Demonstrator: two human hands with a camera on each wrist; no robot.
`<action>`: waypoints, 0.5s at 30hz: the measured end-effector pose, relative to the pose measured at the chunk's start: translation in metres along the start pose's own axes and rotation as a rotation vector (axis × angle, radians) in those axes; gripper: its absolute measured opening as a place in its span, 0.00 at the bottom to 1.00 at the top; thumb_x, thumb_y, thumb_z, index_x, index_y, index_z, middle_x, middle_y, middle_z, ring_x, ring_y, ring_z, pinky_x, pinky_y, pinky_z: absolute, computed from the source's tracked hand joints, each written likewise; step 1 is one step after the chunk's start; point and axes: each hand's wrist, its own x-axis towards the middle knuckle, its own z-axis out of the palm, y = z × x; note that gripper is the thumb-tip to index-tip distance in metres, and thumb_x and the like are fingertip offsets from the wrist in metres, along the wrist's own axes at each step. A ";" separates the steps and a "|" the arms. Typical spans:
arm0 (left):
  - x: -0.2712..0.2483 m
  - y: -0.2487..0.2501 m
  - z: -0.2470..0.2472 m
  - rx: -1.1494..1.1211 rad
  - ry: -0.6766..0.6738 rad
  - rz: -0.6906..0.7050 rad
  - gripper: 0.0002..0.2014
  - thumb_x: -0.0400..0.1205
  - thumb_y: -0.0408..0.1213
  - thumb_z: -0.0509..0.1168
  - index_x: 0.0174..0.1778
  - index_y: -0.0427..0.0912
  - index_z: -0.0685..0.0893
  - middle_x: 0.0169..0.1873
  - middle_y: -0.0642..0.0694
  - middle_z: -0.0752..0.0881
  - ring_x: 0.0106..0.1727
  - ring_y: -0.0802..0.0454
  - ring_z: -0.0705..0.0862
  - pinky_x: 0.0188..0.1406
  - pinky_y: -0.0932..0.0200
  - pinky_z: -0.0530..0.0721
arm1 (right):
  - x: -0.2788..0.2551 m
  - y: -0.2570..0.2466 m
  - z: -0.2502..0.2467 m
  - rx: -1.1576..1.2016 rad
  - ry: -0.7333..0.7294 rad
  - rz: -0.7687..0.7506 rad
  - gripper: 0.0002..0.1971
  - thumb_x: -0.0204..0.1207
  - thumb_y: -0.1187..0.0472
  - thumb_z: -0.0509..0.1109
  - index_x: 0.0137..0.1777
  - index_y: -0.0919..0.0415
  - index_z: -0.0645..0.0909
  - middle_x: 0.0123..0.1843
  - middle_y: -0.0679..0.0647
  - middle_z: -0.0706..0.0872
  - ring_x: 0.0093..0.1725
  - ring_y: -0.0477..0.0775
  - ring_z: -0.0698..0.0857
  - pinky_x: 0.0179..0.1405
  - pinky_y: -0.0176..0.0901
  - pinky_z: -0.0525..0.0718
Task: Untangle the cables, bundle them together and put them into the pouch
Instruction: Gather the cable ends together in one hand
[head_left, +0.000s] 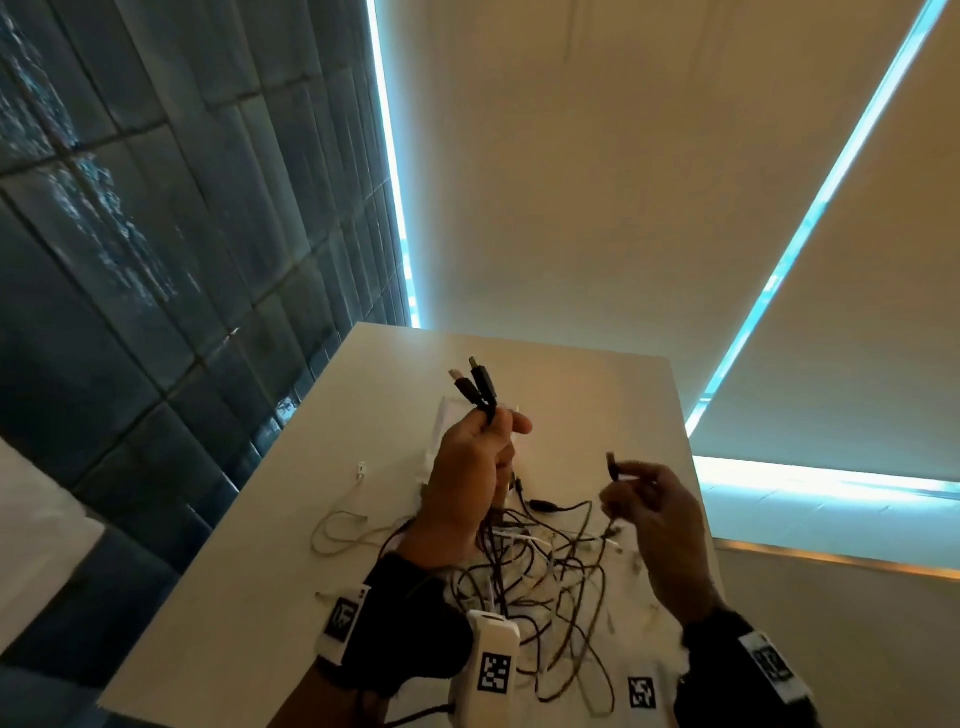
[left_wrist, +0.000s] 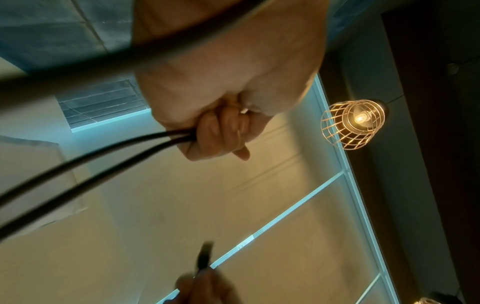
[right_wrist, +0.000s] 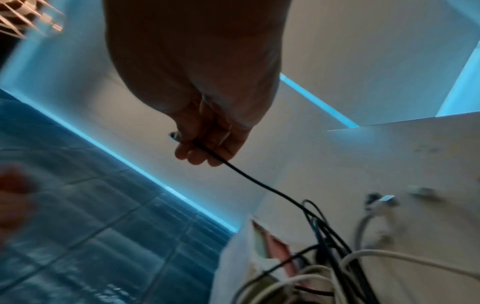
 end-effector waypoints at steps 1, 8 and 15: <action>0.002 -0.002 0.003 0.057 -0.006 -0.005 0.13 0.88 0.37 0.54 0.47 0.37 0.82 0.20 0.53 0.64 0.18 0.60 0.59 0.16 0.65 0.57 | -0.002 -0.015 0.006 0.038 -0.022 -0.059 0.09 0.78 0.71 0.69 0.55 0.61 0.80 0.39 0.59 0.91 0.37 0.55 0.90 0.39 0.43 0.90; 0.006 -0.017 0.020 0.323 -0.059 0.061 0.13 0.86 0.46 0.58 0.48 0.44 0.85 0.16 0.61 0.77 0.19 0.66 0.74 0.22 0.73 0.69 | -0.009 -0.071 0.044 0.209 -0.202 -0.261 0.10 0.75 0.65 0.71 0.50 0.70 0.74 0.35 0.59 0.86 0.29 0.56 0.85 0.28 0.42 0.86; 0.009 -0.009 0.007 0.116 0.106 0.147 0.10 0.84 0.42 0.62 0.49 0.41 0.85 0.17 0.54 0.70 0.18 0.61 0.65 0.18 0.65 0.65 | -0.013 -0.053 0.046 0.138 -0.356 -0.205 0.11 0.77 0.57 0.67 0.45 0.67 0.80 0.27 0.52 0.83 0.25 0.48 0.76 0.23 0.39 0.76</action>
